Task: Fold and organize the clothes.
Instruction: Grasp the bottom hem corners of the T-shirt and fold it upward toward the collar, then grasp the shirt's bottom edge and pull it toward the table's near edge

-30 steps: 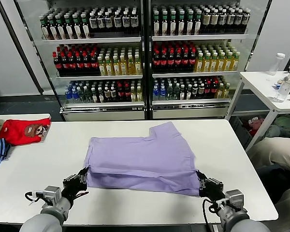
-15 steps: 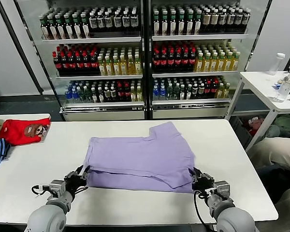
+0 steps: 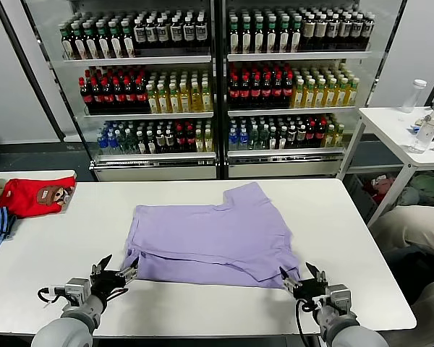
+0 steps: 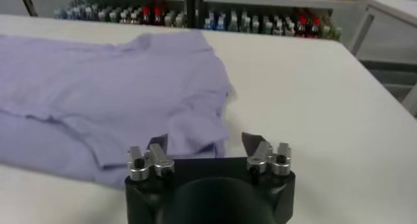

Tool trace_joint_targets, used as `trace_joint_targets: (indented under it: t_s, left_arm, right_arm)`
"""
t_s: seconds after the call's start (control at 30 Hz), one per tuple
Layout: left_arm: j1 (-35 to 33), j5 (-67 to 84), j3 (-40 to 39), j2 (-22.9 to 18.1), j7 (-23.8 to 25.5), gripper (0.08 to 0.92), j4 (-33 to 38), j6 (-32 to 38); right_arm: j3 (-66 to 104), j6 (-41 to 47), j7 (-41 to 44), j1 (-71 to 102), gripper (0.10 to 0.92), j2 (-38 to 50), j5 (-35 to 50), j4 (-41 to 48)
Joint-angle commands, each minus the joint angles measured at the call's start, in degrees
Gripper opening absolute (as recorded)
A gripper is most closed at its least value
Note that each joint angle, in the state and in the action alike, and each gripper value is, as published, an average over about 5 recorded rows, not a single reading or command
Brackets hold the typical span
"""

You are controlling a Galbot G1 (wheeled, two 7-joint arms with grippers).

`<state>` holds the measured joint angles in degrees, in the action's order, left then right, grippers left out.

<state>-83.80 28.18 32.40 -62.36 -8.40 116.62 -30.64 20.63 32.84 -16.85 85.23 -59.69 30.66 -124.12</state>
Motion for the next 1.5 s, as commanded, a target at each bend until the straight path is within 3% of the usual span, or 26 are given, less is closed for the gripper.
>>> trace_joint_targets:
  t_s: [0.03, 0.2, 0.6, 0.83, 0.97, 1.2, 1.3, 1.5]
  left_arm:
    - [-1.55, 1.06, 0.03, -0.41, -1.86, 0.819, -0.53, -2.64]
    - [-1.35, 2.48, -0.32, -0.59, -1.71, 0.771, -0.51, -2.65]
    - [-1.24, 1.99, -1.47, -1.68, -1.86, 0.429, -0.33, -2.41]
    - [-10.88, 1.83, 0.44, 0.07, -5.64, 0.221, 10.15, -0.84]
    - [-18.01, 1.82, 1.33, 1.34, -7.59, 0.126, 15.52, -0.42]
    - [-20.70, -0.87, 0.41, 1.97, -8.40, 0.104, 14.34, -0.46]
    - [-19.28, -0.99, 1.36, 2.19, -8.23, 0.122, 13.91, -1.08]
    - [-14.65, 6.02, 5.94, 1.92, -9.02, 0.275, 19.16, -1.28]
  right_arm:
    - [-0.26, 0.11, -1.07, 2.34, 0.777, -0.59, 0.45, 0.23]
    - [-0.70, -0.15, -1.08, 1.86, 0.646, -0.79, 0.51, 0.56]
    - [0.17, -0.76, -0.65, 1.78, 0.309, -1.63, 0.33, 0.23]
    - [6.44, -1.13, 0.11, 13.71, 0.134, 0.74, -3.01, -12.94]
    - [9.60, -1.05, 0.58, 21.16, 0.126, 0.91, -4.74, -17.92]
    - [7.80, -2.66, 1.70, 25.49, 0.146, -1.39, -10.77, -16.59]
    - [7.67, -2.91, 2.07, 25.69, 0.216, -1.89, -11.14, -17.43]
    - [13.34, -0.99, 1.58, 17.97, 0.389, 0.65, -4.66, -21.47]
